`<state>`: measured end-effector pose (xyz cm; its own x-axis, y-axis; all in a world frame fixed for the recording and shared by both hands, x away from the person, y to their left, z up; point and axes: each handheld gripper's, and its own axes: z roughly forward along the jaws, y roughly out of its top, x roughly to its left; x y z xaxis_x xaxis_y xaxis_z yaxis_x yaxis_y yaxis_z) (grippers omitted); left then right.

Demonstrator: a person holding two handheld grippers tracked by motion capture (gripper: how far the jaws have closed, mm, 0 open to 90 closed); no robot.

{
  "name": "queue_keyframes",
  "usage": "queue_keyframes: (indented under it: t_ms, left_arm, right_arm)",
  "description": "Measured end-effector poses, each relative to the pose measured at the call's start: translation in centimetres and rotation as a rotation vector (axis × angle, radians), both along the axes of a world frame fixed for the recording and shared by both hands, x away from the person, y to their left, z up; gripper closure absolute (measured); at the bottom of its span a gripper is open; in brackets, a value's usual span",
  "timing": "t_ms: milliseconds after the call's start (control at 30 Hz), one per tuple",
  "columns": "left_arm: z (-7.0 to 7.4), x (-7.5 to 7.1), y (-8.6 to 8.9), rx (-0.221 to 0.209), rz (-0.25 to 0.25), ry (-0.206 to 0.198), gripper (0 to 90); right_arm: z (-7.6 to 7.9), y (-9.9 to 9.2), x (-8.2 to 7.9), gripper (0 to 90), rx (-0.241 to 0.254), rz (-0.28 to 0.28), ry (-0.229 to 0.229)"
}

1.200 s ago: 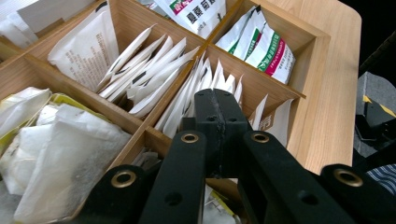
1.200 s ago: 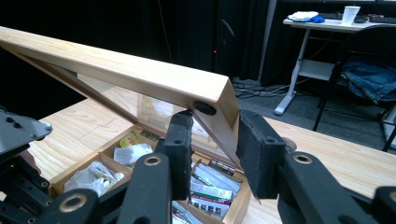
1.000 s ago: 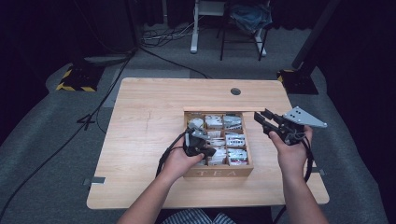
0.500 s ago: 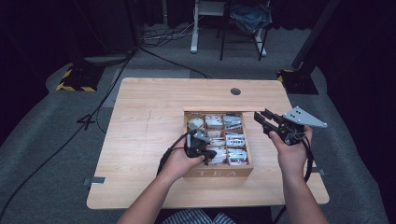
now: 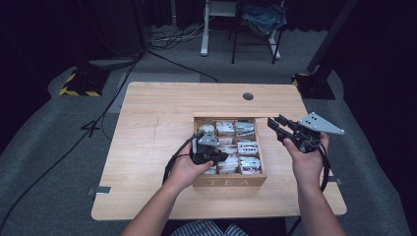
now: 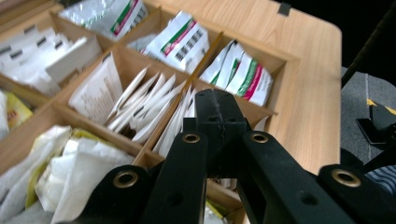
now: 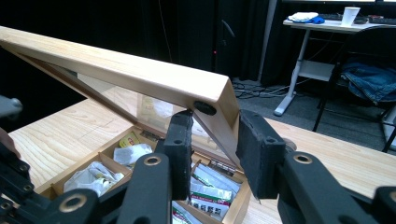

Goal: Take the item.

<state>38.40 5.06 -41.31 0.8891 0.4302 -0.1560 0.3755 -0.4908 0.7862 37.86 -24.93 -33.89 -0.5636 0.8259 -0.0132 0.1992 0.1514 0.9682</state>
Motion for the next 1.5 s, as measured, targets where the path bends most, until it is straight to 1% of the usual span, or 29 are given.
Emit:
queue_keyframes:
  t_ms: [67, 100, 133, 200, 267, 367, 433, 500, 667, 733, 800, 867, 900, 933, 967, 1000, 1133, 1200, 1300, 1400, 1467, 1500]
  left_arm:
    - [0.0, 0.0, -0.1, 0.033, 0.011, -0.035, 90.0]
    - [-0.1, 0.1, -0.1, 0.050, 0.013, -0.033, 90.0]
    - [-0.2, 0.1, -0.2, 0.055, 0.008, -0.029, 90.0]
    - [-0.6, 0.1, -0.3, 0.064, -0.001, -0.004, 90.0]
    - [-0.9, 0.1, -0.5, 0.065, -0.009, 0.009, 90.0]
    - [-1.3, 0.2, -0.7, 0.090, -0.015, 0.022, 90.0]
    - [-1.4, 0.2, -0.7, 0.098, -0.023, 0.041, 90.0]
    - [-1.5, 0.3, -0.7, 0.108, -0.012, 0.041, 90.0]
    - [-1.7, 0.6, -0.7, 0.098, -0.003, 0.041, 89.5]
    - [-1.8, 0.6, -0.7, 0.081, -0.004, 0.033, 85.3]
    - [-1.8, 0.5, -0.7, 0.087, 0.003, 0.019, 83.2]
    - [-1.8, 0.6, -0.6, 0.088, 0.001, 0.019, 82.7]
    - [-1.9, 0.6, -0.6, 0.092, 0.000, 0.024, 83.4]
    - [-1.9, 0.6, -0.7, 0.104, -0.013, 0.051, 86.7]
    - [-2.0, 0.5, -0.7, 0.110, -0.018, 0.057, 89.7]
    - [-2.0, 0.5, -0.8, 0.120, -0.020, 0.056, 89.8]
    - [-2.1, 0.6, -0.8, 0.117, -0.020, 0.059, 89.9]
    - [-2.3, 0.7, -0.8, 0.108, -0.017, 0.067, 89.6]
    - [-2.5, 0.8, -0.9, 0.095, -0.033, 0.083, 86.0]
    - [-2.6, 0.9, -1.3, 0.111, -0.047, 0.098, 86.7]
    - [-2.7, 0.9, -1.5, 0.121, -0.051, 0.111, 88.5]
    - [-2.8, 0.9, -1.6, 0.121, -0.049, 0.110, 89.3]
  right_arm:
    - [0.0, 0.0, 0.0, 65.9, 0.000, 0.000, 0.000]
    - [0.0, 0.0, 0.0, 65.9, 0.000, -0.001, 0.000]
    - [0.0, 0.0, 0.0, 65.8, 0.000, -0.001, 0.000]
    - [0.0, 0.0, 0.0, 65.8, 0.000, 0.000, 0.000]
    - [0.0, 0.0, 0.0, 65.8, -0.001, 0.000, 0.001]
    - [0.0, 0.0, 0.0, 65.8, 0.000, 0.000, 0.000]
    - [0.0, 0.0, 0.0, 65.8, -0.001, 0.000, 0.000]
    - [0.0, 0.0, 0.0, 65.8, -0.001, 0.000, 0.000]
    - [0.0, 0.0, 0.0, 65.8, -0.001, 0.000, 0.000]
    - [0.0, 0.0, 0.0, 65.8, -0.002, 0.000, 0.001]
    - [0.0, 0.0, 0.0, 65.8, -0.002, 0.000, 0.000]
    - [0.0, 0.0, 0.0, 65.8, -0.002, 0.000, 0.000]
    - [0.0, 0.0, 0.0, 65.8, -0.002, 0.000, 0.000]
    - [0.0, 0.0, 0.0, 65.8, -0.002, 0.000, 0.000]
    - [0.0, 0.0, 0.0, 65.8, -0.002, -0.001, 0.000]
    - [0.0, 0.0, 0.0, 65.8, -0.003, -0.001, 0.000]
    - [0.0, 0.0, 0.0, 65.7, -0.003, -0.001, -0.001]
    - [0.0, 0.0, 0.0, 65.7, -0.005, -0.002, -0.002]
    - [0.0, 0.0, 0.0, 65.7, -0.004, 0.000, 0.000]
    - [0.0, 0.0, 0.0, 65.7, -0.002, -0.001, -0.001]
    - [0.0, 0.0, 0.0, 65.7, -0.002, 0.000, 0.000]
    - [0.0, 0.0, 0.0, 65.7, -0.002, 0.000, 0.000]
